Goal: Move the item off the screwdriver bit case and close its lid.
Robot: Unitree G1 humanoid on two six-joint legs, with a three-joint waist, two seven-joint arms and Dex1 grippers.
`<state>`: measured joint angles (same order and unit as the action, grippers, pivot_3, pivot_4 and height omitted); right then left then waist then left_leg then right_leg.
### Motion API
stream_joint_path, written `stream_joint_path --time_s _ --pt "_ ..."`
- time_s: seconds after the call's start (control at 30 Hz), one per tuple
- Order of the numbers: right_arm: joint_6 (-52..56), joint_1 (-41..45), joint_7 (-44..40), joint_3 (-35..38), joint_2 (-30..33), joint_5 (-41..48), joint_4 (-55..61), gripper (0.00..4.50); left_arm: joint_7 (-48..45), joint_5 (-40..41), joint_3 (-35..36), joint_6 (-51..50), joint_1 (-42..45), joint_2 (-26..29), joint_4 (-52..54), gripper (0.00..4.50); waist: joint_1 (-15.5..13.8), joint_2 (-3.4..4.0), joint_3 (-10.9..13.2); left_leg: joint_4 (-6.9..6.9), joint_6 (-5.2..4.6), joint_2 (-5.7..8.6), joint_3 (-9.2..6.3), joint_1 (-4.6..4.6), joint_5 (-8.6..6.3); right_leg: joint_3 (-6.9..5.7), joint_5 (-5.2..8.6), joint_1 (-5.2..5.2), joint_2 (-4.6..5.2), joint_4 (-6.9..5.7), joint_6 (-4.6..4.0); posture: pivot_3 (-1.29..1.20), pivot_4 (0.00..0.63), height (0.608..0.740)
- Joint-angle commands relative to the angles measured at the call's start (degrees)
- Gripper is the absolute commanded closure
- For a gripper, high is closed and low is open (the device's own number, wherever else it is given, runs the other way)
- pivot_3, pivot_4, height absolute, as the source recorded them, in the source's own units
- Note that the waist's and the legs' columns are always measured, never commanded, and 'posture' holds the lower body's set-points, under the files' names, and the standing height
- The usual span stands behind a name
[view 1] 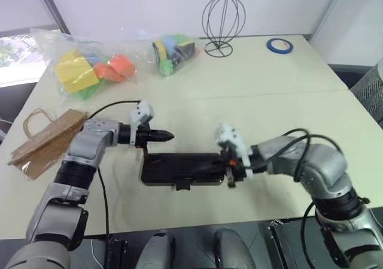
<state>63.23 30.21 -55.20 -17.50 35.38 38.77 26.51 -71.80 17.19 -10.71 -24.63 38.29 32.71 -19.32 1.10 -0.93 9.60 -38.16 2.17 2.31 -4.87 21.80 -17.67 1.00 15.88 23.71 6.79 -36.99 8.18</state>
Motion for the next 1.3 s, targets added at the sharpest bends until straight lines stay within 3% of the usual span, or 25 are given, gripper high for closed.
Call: stream_joint_path --time_s 0.03,0.5,1.0,1.3 --pt "-3.5 0.4 -1.5 -3.2 0.1 -2.0 -1.0 4.46 -1.5 -1.5 -0.9 3.0 0.8 -0.6 -0.7 4.5 0.0 0.0 0.0 -0.01 0.02 0.0 0.0 0.0 0.01 -0.01 0.0 0.0 0.0 -0.01 0.0 0.0 0.15 0.74" --pt "-7.1 -0.6 6.6 -9.5 -5.0 -11.7 -5.5 4.46 -1.6 -4.0 -1.9 5.7 0.1 -3.4 -2.5 4.5 0.0 0.0 0.0 -0.04 0.15 0.0 -0.02 0.05 0.08 -0.01 0.0 0.06 0.0 -0.05 0.0 0.0 0.15 0.74" --pt "-18.3 1.1 11.8 -17.4 2.1 -30.4 -1.6 4.46 -2.3 -5.8 -3.4 7.0 -3.5 -3.3 -0.3 4.5 -0.2 0.01 0.0 -0.04 -0.08 0.01 -0.02 -0.29 -0.04 -0.01 0.0 -0.29 0.0 -0.02 0.0 0.0 0.15 0.74" --pt "-21.1 -0.4 13.6 -15.7 3.2 -35.9 -0.2 4.46 -2.2 -8.5 -4.9 11.1 -4.8 -4.2 -2.6 4.5 -0.2 0.0 0.0 -0.05 -0.07 0.01 -0.02 -0.31 -0.04 0.0 0.0 -0.3 0.0 -0.03 0.0 0.0 0.15 0.74"
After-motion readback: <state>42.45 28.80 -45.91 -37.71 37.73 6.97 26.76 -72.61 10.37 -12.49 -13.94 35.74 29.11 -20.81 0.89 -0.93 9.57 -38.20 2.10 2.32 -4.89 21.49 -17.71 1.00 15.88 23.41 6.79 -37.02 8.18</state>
